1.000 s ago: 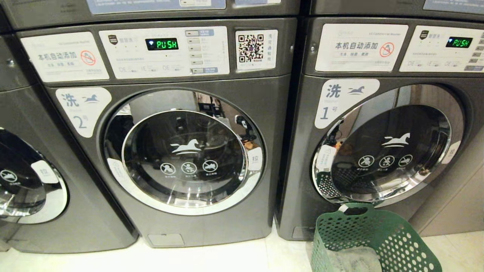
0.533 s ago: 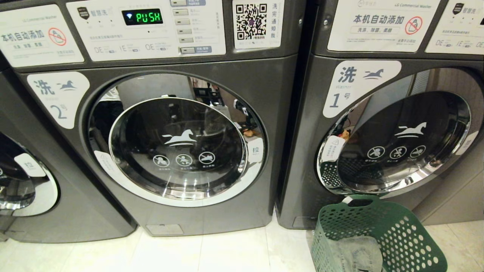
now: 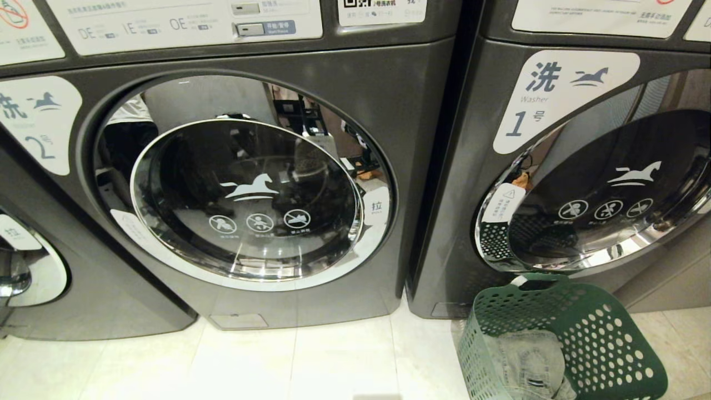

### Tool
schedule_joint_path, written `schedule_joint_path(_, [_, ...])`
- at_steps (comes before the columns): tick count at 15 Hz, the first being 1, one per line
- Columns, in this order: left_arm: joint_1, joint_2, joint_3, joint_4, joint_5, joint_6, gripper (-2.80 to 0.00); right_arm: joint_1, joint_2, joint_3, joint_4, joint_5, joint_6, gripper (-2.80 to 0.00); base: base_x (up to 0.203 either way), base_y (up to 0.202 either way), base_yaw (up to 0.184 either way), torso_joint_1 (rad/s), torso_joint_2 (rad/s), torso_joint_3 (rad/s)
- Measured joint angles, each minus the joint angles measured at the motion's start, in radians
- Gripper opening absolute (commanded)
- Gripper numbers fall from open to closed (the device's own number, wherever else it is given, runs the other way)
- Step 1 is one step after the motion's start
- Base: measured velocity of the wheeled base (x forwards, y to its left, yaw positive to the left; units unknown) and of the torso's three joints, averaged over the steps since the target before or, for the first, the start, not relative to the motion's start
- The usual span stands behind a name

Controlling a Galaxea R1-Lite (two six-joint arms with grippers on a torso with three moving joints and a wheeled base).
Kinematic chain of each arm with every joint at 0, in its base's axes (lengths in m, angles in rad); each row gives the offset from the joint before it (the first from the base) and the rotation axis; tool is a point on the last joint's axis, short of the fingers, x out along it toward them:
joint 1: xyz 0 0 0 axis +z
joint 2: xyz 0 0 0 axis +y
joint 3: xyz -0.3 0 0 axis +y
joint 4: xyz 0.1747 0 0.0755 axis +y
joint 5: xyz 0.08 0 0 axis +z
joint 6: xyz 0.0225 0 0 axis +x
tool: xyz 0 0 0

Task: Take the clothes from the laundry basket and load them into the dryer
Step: Take the clothes out of the basket

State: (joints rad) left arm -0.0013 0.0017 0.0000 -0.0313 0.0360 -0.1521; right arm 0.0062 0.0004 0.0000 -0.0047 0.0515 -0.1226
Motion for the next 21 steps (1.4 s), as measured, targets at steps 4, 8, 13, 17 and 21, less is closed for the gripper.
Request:
schedule_joint_path(4, [0.0,0.0,0.0,-0.004,0.002,0.0,-2.8,0.0,0.0,0.0,0.0,0.0,0.0,-2.8,0.0,0.0,0.0,0.004,0.0,-0.199])
schedule_joint_path(8, [0.0,0.0,0.0,-0.004,0.002,0.0,-2.8,0.0,0.0,0.0,0.0,-0.003,0.005,-2.8,0.0,0.0,0.0,0.001,0.01,-0.196])
schedule_joint_path(13, [0.0,0.0,0.0,-0.004,0.002,0.0,-2.8,0.0,0.0,0.0,0.0,0.0,0.0,-2.8,0.0,0.0,0.0,0.0,0.01,-0.197])
schedule_joint_path(17, [0.0,0.0,0.0,-0.004,0.002,0.0,-2.8,0.0,0.0,0.0,-0.001,-0.001,0.003,-2.8,0.0,0.0,0.0,0.003,0.0,-0.198])
schedule_joint_path(21, [0.0,0.0,0.0,-0.004,0.003,0.0,-2.8,0.0,0.0,0.0,-0.001,-0.001,0.003,-2.8,0.0,0.0,0.0,0.003,0.0,-0.198])
